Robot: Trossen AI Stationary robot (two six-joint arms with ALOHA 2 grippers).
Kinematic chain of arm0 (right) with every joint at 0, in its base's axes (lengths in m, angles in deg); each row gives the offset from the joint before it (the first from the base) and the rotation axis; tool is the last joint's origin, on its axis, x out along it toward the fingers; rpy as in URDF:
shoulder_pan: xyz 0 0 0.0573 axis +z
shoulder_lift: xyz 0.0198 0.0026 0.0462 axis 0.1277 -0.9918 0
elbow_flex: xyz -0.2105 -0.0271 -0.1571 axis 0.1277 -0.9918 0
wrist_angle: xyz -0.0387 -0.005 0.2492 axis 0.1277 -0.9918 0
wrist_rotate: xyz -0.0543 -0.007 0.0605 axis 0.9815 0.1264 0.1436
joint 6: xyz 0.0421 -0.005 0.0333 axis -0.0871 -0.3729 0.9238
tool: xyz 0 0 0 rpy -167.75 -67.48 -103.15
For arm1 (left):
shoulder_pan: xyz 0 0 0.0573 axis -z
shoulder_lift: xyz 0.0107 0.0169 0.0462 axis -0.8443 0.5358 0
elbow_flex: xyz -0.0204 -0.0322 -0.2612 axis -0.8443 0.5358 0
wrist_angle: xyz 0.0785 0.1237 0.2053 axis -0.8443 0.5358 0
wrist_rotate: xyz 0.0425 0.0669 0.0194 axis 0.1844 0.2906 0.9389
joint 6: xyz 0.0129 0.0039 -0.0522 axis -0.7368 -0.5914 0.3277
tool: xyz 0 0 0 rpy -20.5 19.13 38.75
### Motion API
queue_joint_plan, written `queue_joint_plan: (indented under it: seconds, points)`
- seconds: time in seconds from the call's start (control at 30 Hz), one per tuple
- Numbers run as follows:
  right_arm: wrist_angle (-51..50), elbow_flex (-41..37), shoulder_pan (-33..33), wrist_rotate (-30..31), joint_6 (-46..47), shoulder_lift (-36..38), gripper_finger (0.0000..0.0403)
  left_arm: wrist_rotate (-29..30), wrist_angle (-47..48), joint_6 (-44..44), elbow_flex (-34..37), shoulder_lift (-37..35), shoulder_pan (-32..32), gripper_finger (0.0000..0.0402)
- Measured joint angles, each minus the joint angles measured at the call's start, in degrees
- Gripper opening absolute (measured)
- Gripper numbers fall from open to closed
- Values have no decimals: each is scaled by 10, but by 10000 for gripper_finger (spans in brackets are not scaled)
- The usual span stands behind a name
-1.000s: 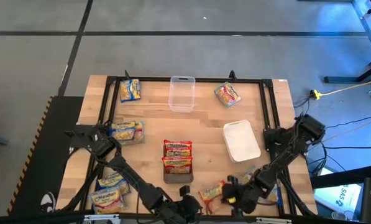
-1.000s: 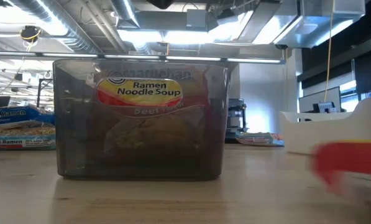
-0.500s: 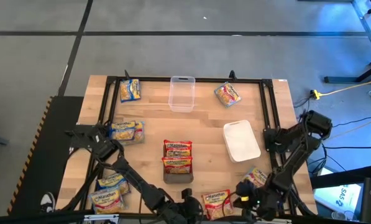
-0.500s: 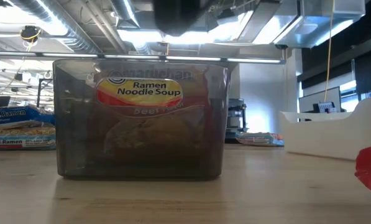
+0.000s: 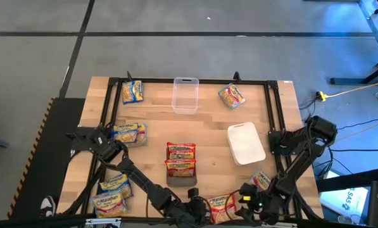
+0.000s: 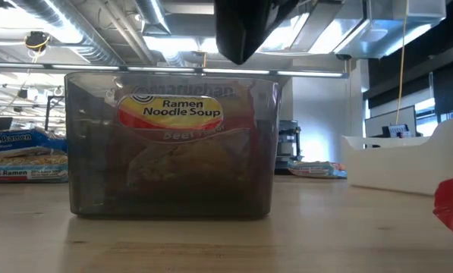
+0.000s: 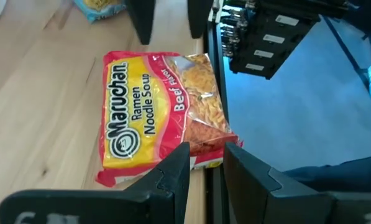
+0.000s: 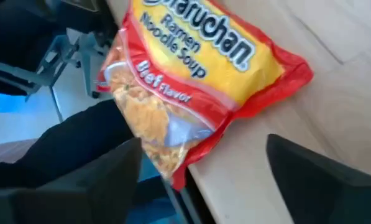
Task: Sort Maruchan noodles
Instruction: Put the red noodle pack into the gray bin
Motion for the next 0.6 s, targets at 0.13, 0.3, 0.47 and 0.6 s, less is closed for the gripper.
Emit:
queue_joint_plan:
  seconds: [0.13,0.3,0.47,0.6]
  points:
    - [19,0,-15,-31,6,-16,351,0,6,0,0,0,1,90]
    - [41,-1,-32,-45,16,-32,357,0,10,2,0,0,1,90]
    - [60,-1,-36,-43,17,-44,358,1,0,2,0,9,1,90]
    - [95,-1,-35,-27,16,-57,358,-9,-20,9,1,39,1,90]
